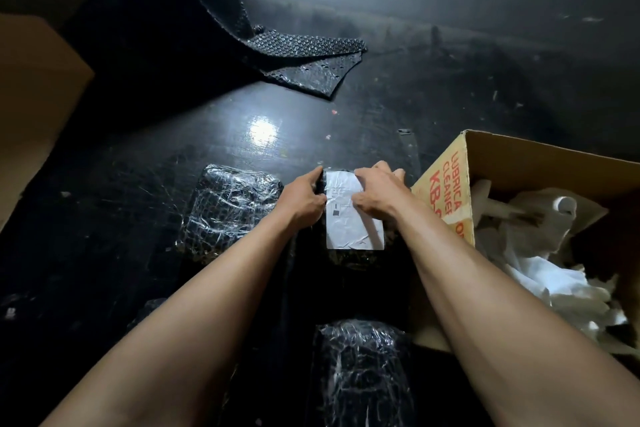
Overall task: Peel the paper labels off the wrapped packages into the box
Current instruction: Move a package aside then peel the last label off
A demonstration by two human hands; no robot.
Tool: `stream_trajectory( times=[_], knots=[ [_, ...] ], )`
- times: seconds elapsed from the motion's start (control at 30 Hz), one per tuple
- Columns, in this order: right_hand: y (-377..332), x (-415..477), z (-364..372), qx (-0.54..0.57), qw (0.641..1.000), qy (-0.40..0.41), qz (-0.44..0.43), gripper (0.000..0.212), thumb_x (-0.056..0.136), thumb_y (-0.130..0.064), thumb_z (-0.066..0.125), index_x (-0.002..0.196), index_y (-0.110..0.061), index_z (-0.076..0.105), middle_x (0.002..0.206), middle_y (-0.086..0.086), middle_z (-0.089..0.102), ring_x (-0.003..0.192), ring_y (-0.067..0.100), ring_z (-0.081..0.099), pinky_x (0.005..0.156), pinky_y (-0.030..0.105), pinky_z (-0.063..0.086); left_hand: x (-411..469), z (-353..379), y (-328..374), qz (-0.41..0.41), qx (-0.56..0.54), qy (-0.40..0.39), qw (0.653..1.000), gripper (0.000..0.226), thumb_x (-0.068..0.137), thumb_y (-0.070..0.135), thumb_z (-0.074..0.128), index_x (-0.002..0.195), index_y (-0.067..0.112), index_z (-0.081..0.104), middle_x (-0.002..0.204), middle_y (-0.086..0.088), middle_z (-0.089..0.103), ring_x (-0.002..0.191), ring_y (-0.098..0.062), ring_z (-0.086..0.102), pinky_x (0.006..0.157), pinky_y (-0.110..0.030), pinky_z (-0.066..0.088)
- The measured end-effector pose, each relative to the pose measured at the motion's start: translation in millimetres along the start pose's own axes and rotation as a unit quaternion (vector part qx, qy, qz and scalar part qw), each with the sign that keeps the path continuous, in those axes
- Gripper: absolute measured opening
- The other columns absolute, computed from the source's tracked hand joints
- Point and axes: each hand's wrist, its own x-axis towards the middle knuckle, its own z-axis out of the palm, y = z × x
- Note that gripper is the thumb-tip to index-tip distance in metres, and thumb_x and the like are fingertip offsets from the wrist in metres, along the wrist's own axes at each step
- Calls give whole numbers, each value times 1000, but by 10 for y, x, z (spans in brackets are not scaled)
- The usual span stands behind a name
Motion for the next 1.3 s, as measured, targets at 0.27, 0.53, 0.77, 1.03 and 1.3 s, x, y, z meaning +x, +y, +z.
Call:
stream_trajectory(
  times=[0.27,0.53,0.77,1.03,1.3],
  knots=[
    [51,231,65,76,990,121,-10,16,93,-25,60,106,-24,69,117,6,54,119,31,48,91,39,43,110,-27,-43,7,-44,-20,999,70,89,9,58,153,31,40,130,-9,68,119,-32,65,100,-41,51],
    [58,224,114,139,972,184,-39,10,90,-18,66,81,-17,70,93,-1,61,102,28,56,76,33,46,163,-12,-72,-6,-73,3,997,57,94,13,62,147,31,51,125,-8,71,114,-26,67,101,-34,49],
    [121,174,24,126,975,160,-88,10,89,-13,65,81,-16,69,92,0,59,92,21,58,75,33,48,179,17,-77,-12,-103,10,995,56,92,8,59,143,32,55,125,-24,65,98,-45,67,89,-53,54],
    [101,37,-13,104,980,139,-101,11,91,-9,65,82,-14,68,92,1,59,84,17,57,62,24,38,145,15,-63,-25,-115,20,993,54,91,11,60,139,35,58,113,-18,74,73,-30,66,71,-35,48],
    [142,-205,83,107,975,172,-85,8,94,-21,65,90,-20,72,98,1,67,110,24,49,80,34,46,104,5,-35,-27,-105,28,994,55,92,9,58,141,34,58,119,-13,73,91,-32,71,73,-31,51]
  ],
)
